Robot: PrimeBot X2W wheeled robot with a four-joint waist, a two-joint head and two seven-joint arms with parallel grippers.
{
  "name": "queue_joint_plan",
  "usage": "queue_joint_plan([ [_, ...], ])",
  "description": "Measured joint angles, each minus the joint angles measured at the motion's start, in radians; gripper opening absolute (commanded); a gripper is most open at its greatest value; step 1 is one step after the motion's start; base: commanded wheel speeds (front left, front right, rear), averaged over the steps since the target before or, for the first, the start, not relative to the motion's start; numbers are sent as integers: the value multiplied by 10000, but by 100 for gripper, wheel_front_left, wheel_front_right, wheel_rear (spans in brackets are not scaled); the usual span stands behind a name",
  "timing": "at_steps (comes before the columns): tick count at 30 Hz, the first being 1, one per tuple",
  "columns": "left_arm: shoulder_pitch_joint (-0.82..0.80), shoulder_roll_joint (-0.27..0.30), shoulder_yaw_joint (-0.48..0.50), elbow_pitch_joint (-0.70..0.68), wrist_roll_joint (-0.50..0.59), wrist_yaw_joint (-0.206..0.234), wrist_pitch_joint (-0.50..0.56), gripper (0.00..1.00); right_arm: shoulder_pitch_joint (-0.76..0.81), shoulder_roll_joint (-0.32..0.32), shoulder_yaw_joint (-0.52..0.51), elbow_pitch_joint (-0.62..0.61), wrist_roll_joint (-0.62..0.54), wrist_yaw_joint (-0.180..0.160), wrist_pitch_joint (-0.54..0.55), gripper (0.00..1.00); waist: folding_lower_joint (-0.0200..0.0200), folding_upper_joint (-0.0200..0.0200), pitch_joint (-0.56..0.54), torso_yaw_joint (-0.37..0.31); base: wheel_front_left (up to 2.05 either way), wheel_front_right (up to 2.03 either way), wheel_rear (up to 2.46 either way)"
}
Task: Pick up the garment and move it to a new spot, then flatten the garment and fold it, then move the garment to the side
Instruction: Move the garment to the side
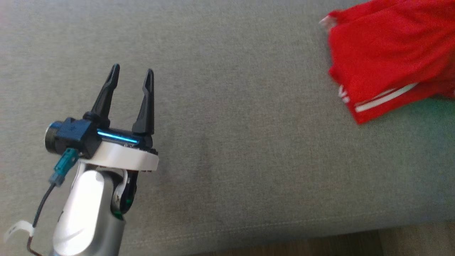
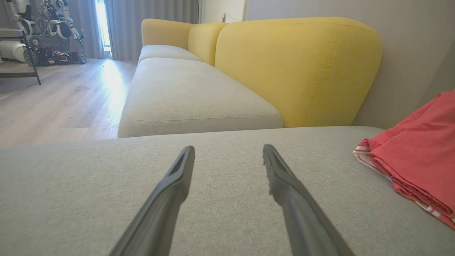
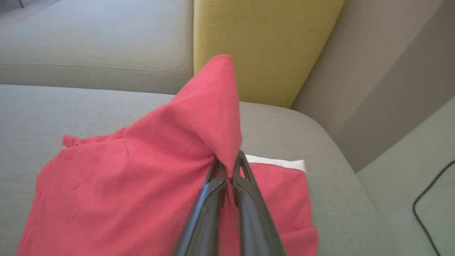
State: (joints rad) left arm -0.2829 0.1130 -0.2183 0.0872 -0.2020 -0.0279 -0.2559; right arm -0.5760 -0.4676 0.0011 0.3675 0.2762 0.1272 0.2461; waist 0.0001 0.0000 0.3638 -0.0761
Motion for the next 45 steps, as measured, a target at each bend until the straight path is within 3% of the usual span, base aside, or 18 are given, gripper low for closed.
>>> queue_joint_plan([
  [5,-295,67,-31,-92,92,-81,0,100,-151,-512,-631,-123,75,0,35,0,0,0,566,-337,0,0,0],
  [15,-686,219,-102,-171,234,-163,0,100,-157,-531,-1741,-591,171,0,387,0,1,0,1279,-811,0,0,0],
  [16,-713,240,-105,-173,234,-163,0,100,-159,-529,-1741,-616,232,0,385,10,0,0,1315,-835,0,0,0],
  [18,-718,261,-117,-167,234,-163,0,100,-172,-522,-1749,-619,360,0,343,48,1,0,1367,-872,0,0,0],
  [19,-718,297,-121,-163,232,-163,0,100,-175,-479,-1753,-696,339,0,343,100,1,0,1385,-904,0,0,0],
  [25,-716,341,-117,-61,222,-161,0,100,-52,-123,-2082,-1285,194,0,161,100,0,0,1246,-956,0,0,0],
  [32,-635,337,-12,81,84,-67,0,100,979,857,-2334,-2188,128,0,-111,100,0,0,815,-955,0,0,0],
  [41,399,301,123,270,-205,115,-2,100,3184,2959,-1770,-3877,111,0,-713,100,0,0,-187,-678,0,0,0],
  [45,752,274,253,355,-297,217,-2,100,3899,3557,-1241,-4157,40,0,-1012,100,0,0,-607,-401,0,0,0],
])
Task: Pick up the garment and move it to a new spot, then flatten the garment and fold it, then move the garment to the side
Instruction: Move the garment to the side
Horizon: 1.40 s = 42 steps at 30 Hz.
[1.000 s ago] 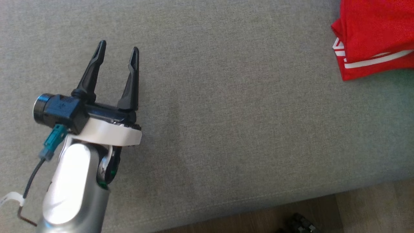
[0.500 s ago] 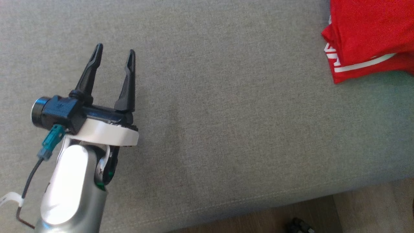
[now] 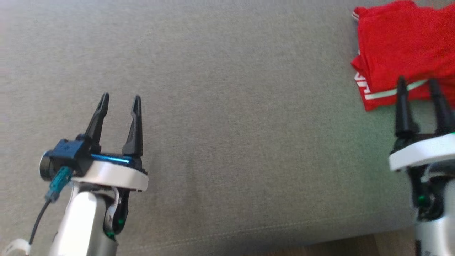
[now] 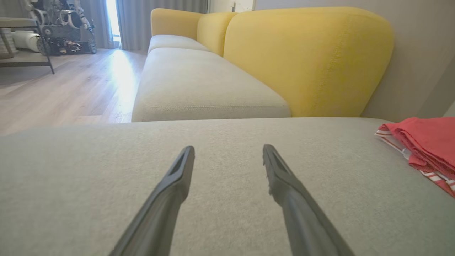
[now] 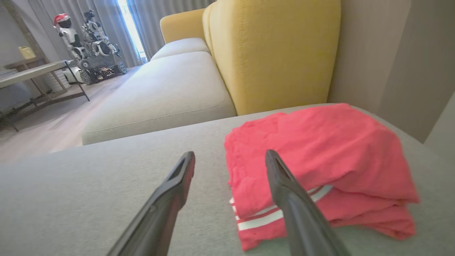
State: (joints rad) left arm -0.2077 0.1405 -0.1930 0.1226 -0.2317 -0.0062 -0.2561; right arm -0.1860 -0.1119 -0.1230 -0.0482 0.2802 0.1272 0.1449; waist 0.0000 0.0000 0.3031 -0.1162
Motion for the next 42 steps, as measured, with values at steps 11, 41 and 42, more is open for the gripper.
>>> queue_joint_plan([
  [11,653,-52,155,311,-198,165,0,100,373,520,1127,125,-81,0,-1108,100,0,0,-916,1028,0,0,0],
  [41,2471,418,71,441,-280,330,360,100,2550,648,1227,581,-1310,0,-1080,100,-1,0,-2988,1356,0,0,0],
  [42,2496,420,58,441,-280,330,380,100,2600,648,1235,548,-1310,0,-1078,100,-1,0,-2995,1352,0,0,0],
])
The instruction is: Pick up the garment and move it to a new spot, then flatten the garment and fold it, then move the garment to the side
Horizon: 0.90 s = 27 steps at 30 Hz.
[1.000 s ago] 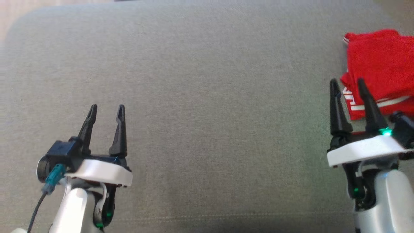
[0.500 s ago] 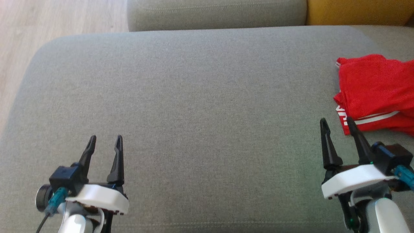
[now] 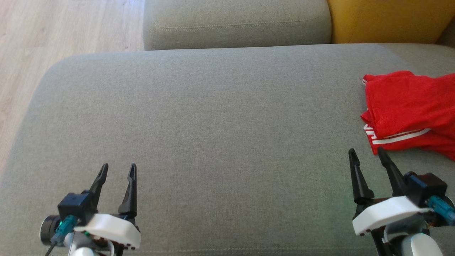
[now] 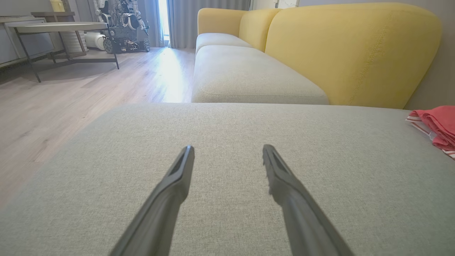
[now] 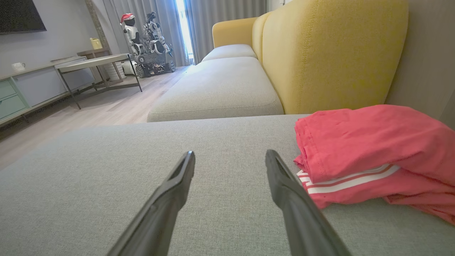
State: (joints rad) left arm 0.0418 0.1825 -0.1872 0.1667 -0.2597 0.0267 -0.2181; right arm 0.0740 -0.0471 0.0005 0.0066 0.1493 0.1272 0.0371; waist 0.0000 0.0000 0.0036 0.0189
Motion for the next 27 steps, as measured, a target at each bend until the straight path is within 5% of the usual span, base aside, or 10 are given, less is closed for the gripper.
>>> queue_joint_plan([
  [27,-16,58,-81,-113,-280,117,198,100,8,4,10,-274,-10,0,159,100,0,0,109,41,0,0,0],
])
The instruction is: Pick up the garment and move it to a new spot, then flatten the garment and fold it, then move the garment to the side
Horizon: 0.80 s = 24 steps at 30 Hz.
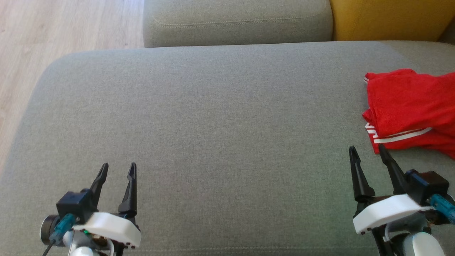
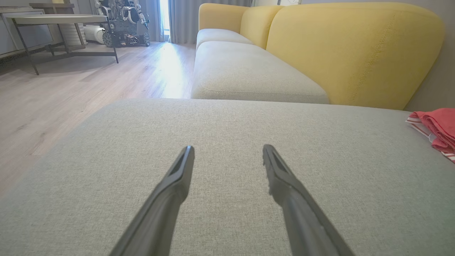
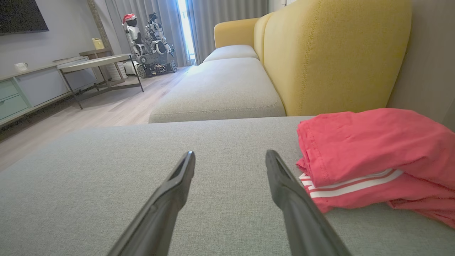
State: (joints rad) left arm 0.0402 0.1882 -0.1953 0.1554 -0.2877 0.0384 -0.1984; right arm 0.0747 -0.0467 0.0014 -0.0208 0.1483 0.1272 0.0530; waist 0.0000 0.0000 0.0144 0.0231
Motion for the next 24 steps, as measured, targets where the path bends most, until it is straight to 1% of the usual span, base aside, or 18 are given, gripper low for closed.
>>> queue_joint_plan([
  [17,-8,90,-153,21,-59,58,-23,100,1,2,0,21,15,0,56,100,0,0,97,5,0,0,0],
  [18,3,56,-169,153,-56,58,0,0,2,4,2,155,13,0,56,0,0,0,97,5,0,0,0],
  [23,340,-176,-257,796,-59,56,48,0,218,10,12,880,19,0,59,0,0,0,98,4,0,0,0],
  [24,518,-221,-251,874,-228,52,119,0,356,12,13,991,213,0,59,0,0,0,96,1,0,0,0],
])
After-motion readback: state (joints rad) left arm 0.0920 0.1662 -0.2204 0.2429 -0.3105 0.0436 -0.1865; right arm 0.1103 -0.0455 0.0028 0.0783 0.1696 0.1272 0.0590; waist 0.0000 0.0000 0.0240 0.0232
